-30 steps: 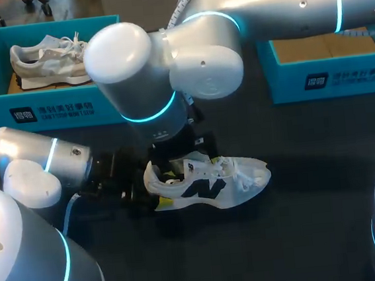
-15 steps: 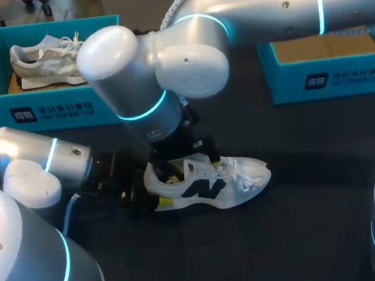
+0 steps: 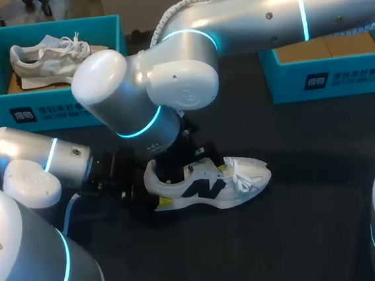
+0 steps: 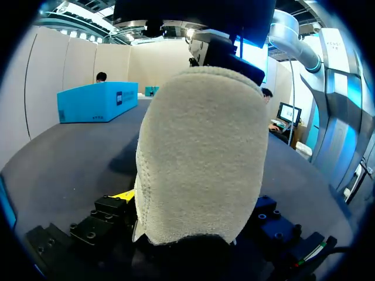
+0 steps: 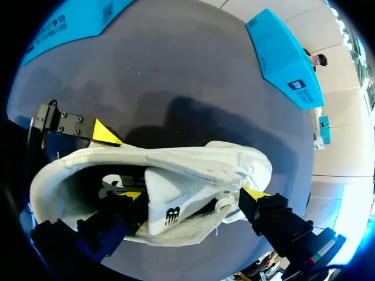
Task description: Take the shoe out of the shoebox, open the shoe tongue, remove and reinsert the insole, then place the shoe into the shoebox
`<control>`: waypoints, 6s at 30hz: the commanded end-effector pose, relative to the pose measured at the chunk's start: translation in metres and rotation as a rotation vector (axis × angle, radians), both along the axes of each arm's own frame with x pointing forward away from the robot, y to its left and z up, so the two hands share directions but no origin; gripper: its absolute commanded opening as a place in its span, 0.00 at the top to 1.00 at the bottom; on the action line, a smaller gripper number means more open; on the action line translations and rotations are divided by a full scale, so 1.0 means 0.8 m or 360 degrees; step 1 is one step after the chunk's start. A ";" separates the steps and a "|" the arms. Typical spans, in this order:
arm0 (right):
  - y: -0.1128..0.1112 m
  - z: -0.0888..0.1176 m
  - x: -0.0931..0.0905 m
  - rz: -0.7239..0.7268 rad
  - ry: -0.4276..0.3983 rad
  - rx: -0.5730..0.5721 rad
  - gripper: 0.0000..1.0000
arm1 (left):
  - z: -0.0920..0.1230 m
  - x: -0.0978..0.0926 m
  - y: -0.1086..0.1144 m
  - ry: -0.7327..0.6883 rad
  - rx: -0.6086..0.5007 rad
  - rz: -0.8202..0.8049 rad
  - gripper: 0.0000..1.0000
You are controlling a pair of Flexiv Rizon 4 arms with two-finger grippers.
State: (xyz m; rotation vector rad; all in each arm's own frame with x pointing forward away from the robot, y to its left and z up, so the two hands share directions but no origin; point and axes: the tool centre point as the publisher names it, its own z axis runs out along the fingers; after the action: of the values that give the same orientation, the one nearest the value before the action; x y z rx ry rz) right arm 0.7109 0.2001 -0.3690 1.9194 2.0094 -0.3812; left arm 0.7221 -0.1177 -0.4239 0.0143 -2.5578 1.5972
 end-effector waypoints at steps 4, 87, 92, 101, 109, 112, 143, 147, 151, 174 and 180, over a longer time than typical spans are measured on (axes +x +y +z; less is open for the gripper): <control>0.000 0.008 -0.005 -0.0567 -0.0278 -0.0083 0.00 | -0.001 -0.001 0.000 0.0002 0.0006 -0.0003 1.00; -0.157 -0.017 0.000 -0.0821 -0.0334 -0.0038 0.58 | -0.001 -0.001 0.000 0.0002 0.0006 -0.0003 1.00; -0.158 -0.018 -0.001 -0.0829 -0.0314 -0.0054 0.57 | -0.001 -0.001 0.000 0.0002 0.0006 -0.0003 1.00; -0.154 0.011 0.003 -0.0826 -0.0382 -0.0071 0.55 | -0.001 -0.001 0.000 0.0002 0.0006 -0.0003 1.00; -0.151 0.051 0.009 -0.0761 -0.0473 -0.0107 0.45 | -0.001 -0.001 0.000 0.0002 0.0006 -0.0003 1.00; -0.150 0.066 0.011 -0.0727 -0.0502 -0.0109 0.26 | -0.001 -0.001 0.000 0.0002 0.0006 -0.0003 1.00; -0.021 0.177 0.029 0.0744 -0.0596 0.0003 0.00 | -0.001 -0.001 0.000 0.0002 0.0006 -0.0003 1.00; -0.003 0.169 0.020 0.1055 -0.0481 0.0107 0.00 | -0.001 -0.001 0.000 0.0002 0.0006 -0.0003 1.00; 0.012 0.159 0.011 0.1303 -0.0320 0.0103 0.00 | -0.001 -0.001 0.000 0.0002 0.0006 -0.0003 1.00; 0.014 0.148 0.017 0.1909 0.0127 0.0338 1.00 | -0.001 -0.001 0.000 0.0002 0.0006 -0.0003 1.00; 0.021 0.141 0.020 0.2110 0.0317 0.0410 1.00 | -0.001 -0.001 0.000 0.0002 0.0006 -0.0003 1.00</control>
State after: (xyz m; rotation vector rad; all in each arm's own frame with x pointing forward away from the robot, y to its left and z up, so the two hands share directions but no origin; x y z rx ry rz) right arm 0.7210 0.2219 -0.2511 0.3620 2.7765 0.0121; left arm 0.7219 -0.1179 -0.4240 0.0147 -2.5583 1.5971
